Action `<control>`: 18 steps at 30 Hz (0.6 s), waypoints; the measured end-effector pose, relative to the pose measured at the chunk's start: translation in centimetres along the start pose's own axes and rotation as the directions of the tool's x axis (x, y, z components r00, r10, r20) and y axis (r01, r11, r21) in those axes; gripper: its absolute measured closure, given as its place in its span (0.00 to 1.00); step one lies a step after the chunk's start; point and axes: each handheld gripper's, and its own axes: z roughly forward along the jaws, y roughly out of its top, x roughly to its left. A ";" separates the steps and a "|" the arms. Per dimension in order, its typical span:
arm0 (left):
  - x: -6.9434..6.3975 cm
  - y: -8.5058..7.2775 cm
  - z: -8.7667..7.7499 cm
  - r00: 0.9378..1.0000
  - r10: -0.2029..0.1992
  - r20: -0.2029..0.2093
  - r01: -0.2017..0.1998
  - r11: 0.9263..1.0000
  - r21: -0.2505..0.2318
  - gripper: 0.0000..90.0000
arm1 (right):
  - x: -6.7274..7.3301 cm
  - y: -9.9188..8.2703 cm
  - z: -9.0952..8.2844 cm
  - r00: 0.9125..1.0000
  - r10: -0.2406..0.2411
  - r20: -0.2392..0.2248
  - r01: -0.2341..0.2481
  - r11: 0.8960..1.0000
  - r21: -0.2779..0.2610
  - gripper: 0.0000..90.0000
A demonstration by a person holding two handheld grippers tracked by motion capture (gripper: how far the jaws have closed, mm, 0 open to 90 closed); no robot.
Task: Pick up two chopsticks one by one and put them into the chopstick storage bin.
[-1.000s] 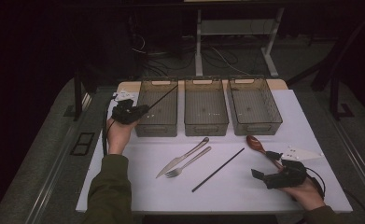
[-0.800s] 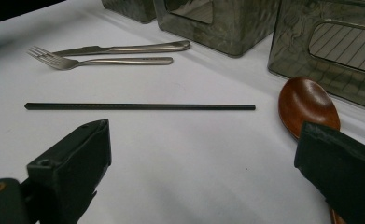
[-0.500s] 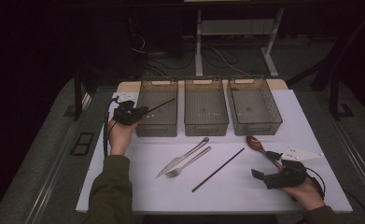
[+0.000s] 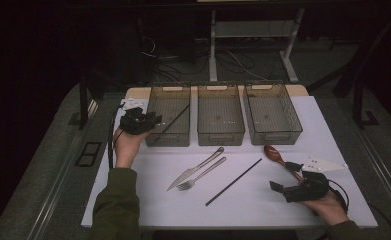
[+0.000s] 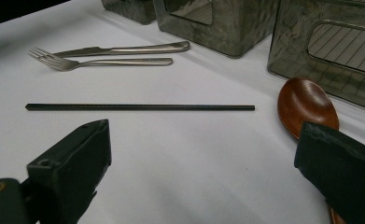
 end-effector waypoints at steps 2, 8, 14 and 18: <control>-0.3 0.1 -0.5 1.000 -0.001 0.011 0.002 1.000 -0.022 0.65 | 0.0 0.0 0.0 1.000 0.001 0.000 -0.001 1.000 0.001 0.04; -1.4 0.6 -1.8 0.998 0.025 0.062 -0.023 0.999 -0.037 0.58 | 0.0 0.0 0.0 1.000 -0.003 -0.003 0.003 1.000 0.000 0.04; -2.6 0.5 -2.5 0.990 0.041 0.137 -0.035 0.999 -0.041 0.50 | 0.0 0.0 -0.1 1.000 -0.005 -0.004 0.005 1.000 -0.003 0.04; -3.4 0.3 -2.8 0.984 0.058 0.166 -0.052 0.998 -0.041 0.46 | 0.0 0.0 -0.1 1.000 -0.005 -0.004 0.005 1.000 -0.007 0.04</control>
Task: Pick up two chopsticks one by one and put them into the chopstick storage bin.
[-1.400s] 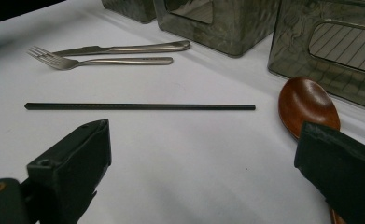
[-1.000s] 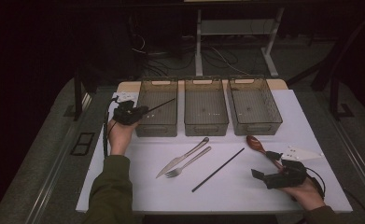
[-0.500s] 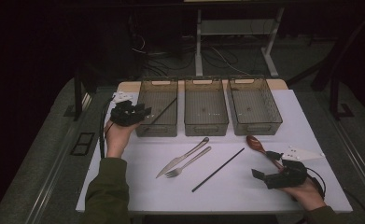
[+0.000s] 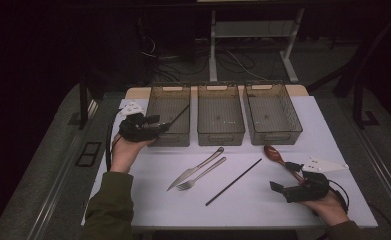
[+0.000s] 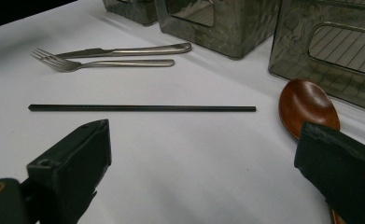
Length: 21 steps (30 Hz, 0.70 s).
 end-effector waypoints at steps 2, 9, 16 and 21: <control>-0.5 0.0 0.0 1.000 0.013 0.017 -0.013 1.000 0.010 0.43 | 0.0 0.0 0.0 1.000 0.001 0.000 -0.001 1.000 0.000 0.04; -2.5 -0.4 -0.2 0.996 0.032 0.077 -0.033 0.999 0.015 0.35 | 0.1 0.0 0.0 1.000 -0.005 -0.005 0.005 1.000 0.003 0.04; -4.8 -1.0 0.0 0.989 0.063 0.131 -0.068 0.997 0.028 0.31 | 0.0 0.0 0.3 0.999 -0.023 -0.028 0.023 1.000 0.009 0.04; -6.4 -1.8 0.4 0.984 0.078 0.159 -0.083 0.996 0.029 0.31 | 0.1 0.0 0.4 0.999 -0.026 -0.029 0.026 1.000 0.009 0.04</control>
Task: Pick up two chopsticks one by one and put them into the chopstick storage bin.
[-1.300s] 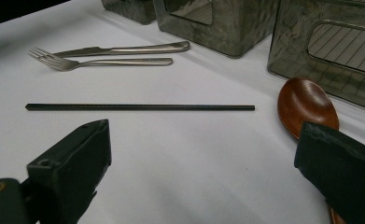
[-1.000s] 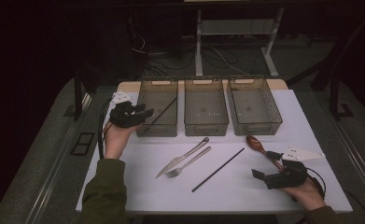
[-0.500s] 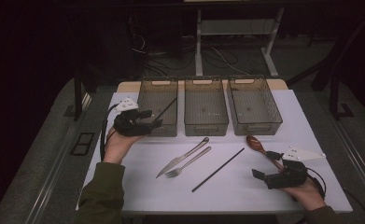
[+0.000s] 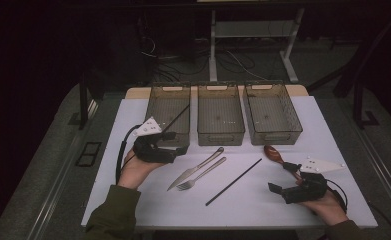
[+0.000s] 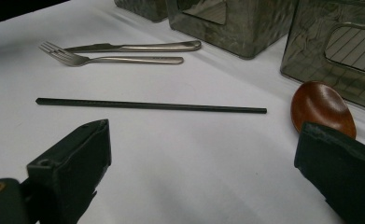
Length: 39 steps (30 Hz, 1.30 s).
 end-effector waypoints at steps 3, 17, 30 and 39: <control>-0.5 -0.4 0.4 1.000 0.012 0.006 -0.012 1.000 0.003 0.29 | 0.0 0.0 -0.1 1.000 0.002 0.001 -0.002 1.000 0.001 0.04; -2.7 -2.2 1.8 1.000 -0.002 0.015 0.001 1.000 0.011 0.25 | 0.1 -0.1 -0.2 1.000 0.004 0.005 -0.004 1.000 0.000 0.04; -5.1 -3.6 3.7 0.999 -0.002 0.042 0.001 1.000 0.015 0.39 | 0.1 -0.1 -0.2 1.000 0.002 0.009 -0.002 1.000 -0.006 0.04; -6.8 -4.0 5.5 0.997 0.014 0.079 -0.018 0.999 0.051 0.57 | 0.2 -0.1 -0.2 1.000 0.005 0.013 -0.004 1.000 -0.008 0.04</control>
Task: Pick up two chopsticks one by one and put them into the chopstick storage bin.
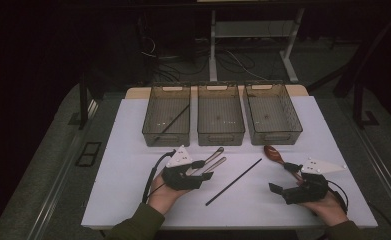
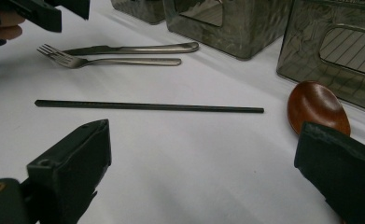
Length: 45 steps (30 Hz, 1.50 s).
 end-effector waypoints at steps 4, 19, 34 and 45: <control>-0.6 -0.1 0.8 1.000 0.011 0.028 -0.011 0.999 0.030 0.64 | -0.1 0.0 0.0 1.000 -0.001 0.001 0.001 1.000 0.001 0.04; -2.4 -1.2 3.6 0.997 -0.006 0.082 -0.004 0.993 0.115 0.82 | 0.0 0.0 0.0 1.000 -0.004 0.004 0.003 1.000 0.004 0.04; -2.7 -1.8 4.6 0.995 0.032 0.095 -0.049 0.981 0.187 0.85 | 0.0 0.0 0.0 1.000 0.000 0.006 0.000 1.000 0.005 0.04; -2.8 -2.0 4.8 0.996 0.058 0.073 -0.071 0.978 0.194 0.91 | 0.0 0.0 0.0 1.000 -0.003 0.005 0.003 1.000 0.005 0.04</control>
